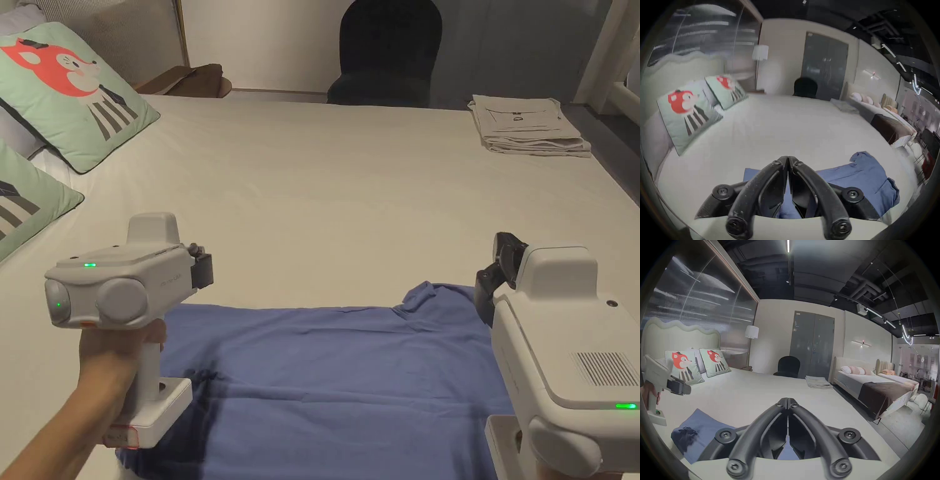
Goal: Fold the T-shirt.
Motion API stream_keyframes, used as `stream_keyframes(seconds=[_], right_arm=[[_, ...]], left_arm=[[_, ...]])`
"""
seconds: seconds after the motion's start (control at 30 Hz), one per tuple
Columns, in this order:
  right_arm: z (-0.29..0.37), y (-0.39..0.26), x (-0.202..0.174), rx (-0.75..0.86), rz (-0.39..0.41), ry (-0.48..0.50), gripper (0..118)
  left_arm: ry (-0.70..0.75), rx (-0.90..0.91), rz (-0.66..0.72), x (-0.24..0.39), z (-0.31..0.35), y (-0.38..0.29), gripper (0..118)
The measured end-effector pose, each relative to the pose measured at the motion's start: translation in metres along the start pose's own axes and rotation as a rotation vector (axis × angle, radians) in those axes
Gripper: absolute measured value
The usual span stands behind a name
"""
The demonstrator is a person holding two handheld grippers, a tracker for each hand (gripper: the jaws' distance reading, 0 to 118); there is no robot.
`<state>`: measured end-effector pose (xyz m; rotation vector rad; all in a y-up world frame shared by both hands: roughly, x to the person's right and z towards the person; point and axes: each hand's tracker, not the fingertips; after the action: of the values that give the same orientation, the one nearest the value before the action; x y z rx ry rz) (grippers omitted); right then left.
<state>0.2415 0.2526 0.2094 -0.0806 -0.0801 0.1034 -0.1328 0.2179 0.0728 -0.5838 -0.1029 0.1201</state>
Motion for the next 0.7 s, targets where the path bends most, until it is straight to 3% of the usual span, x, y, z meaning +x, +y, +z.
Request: stream_keyframes(seconds=[0.3,0.33,0.43,0.47,0.6,0.63,0.7], right_arm=[[-0.045,-0.02,0.001,-0.074,0.012,-0.002,0],[-0.05,-0.023,0.002,-0.085,0.01,-0.003,0],[-0.06,-0.033,0.005,-0.116,0.013,-0.016,0],[-0.062,-0.036,0.006,-0.127,0.013,-0.019,0],[-0.07,-0.046,0.012,-0.165,0.011,-0.036,0],[-0.071,-0.048,0.014,-0.172,0.01,-0.04,0],[-0.072,-0.051,0.017,-0.181,0.005,-0.047,0]], left_arm=[[0.024,-0.243,0.011,-0.054,-0.101,0.003,1],[0.043,-0.262,0.021,-0.059,-0.111,0.0,16],[0.079,-0.337,0.023,-0.065,-0.132,-0.01,99],[0.086,-0.34,0.02,-0.065,-0.137,-0.015,108],[0.113,-0.367,-0.006,-0.064,-0.15,-0.028,106],[0.116,-0.373,-0.015,-0.064,-0.151,-0.032,100],[0.111,-0.387,-0.034,-0.059,-0.153,-0.037,71]])
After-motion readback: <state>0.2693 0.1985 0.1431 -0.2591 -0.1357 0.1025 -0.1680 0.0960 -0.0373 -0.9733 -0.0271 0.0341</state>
